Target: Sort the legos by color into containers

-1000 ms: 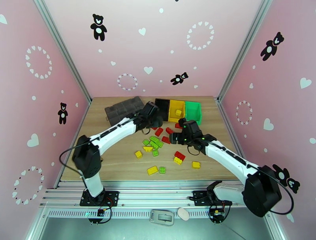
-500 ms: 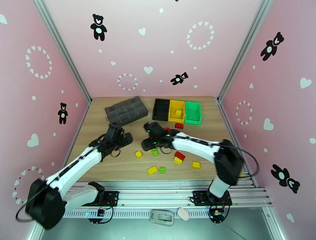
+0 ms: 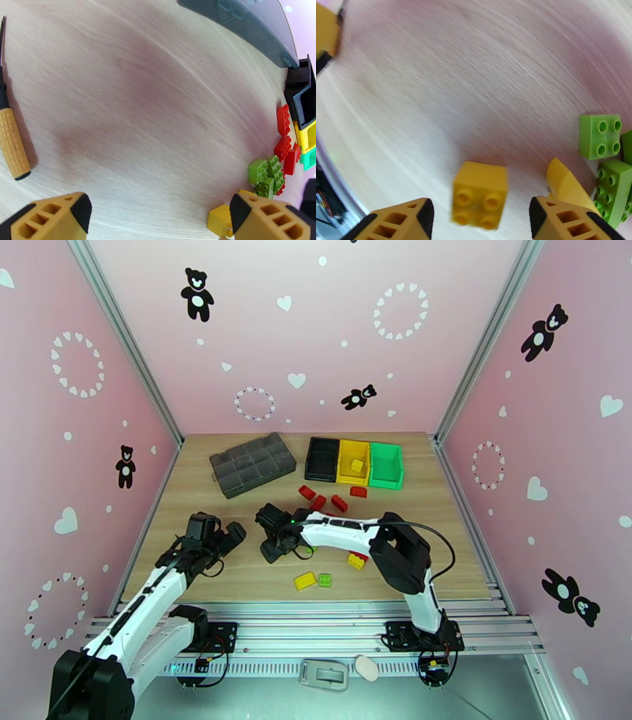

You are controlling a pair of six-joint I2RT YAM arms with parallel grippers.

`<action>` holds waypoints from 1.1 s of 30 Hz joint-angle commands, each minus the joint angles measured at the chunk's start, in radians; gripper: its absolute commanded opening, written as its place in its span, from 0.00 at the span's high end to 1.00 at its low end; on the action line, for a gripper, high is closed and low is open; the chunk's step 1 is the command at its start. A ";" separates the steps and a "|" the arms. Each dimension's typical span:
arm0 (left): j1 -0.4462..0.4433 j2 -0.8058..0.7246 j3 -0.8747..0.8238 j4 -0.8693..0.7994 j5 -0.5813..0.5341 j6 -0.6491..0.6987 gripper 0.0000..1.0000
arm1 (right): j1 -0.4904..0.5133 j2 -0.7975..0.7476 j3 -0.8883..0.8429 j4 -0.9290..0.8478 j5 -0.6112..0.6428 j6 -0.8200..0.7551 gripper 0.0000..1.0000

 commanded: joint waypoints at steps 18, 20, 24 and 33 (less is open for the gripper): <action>-0.031 0.154 0.006 0.247 0.204 -0.038 0.05 | -0.011 -0.086 0.007 -0.004 0.084 0.005 0.70; -0.082 0.197 0.038 0.289 0.206 -0.051 0.05 | -0.035 -0.125 -0.014 0.009 0.072 0.005 0.71; -0.146 0.301 0.103 0.391 0.233 -0.085 0.06 | -0.104 -0.182 -0.045 0.010 0.064 -0.002 0.72; -0.260 0.591 0.365 0.522 0.283 -0.107 0.08 | -0.363 -0.297 -0.145 0.040 0.046 -0.030 0.74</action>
